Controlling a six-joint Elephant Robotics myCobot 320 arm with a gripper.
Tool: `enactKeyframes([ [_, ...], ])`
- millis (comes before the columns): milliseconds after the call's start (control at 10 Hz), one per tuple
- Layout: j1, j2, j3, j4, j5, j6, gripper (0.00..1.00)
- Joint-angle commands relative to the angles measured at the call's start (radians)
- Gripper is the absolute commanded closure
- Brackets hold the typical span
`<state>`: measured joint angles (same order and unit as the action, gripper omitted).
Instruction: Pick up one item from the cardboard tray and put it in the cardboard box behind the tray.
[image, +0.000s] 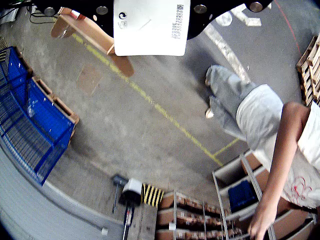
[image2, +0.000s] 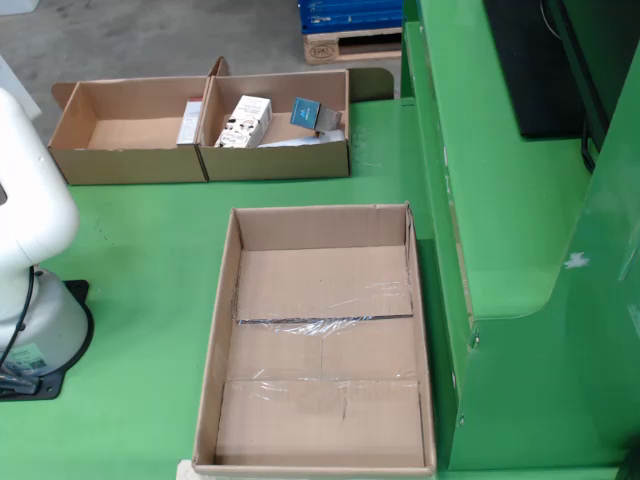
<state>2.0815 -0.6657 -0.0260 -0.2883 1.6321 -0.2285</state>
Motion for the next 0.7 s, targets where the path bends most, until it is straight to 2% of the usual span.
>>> enactKeyframes([
  [0,0.007,0.046,0.026,-0.346,-0.006,0.004,1.00],
  [600,-0.014,0.093,0.026,-0.420,-0.013,-0.052,1.00],
])
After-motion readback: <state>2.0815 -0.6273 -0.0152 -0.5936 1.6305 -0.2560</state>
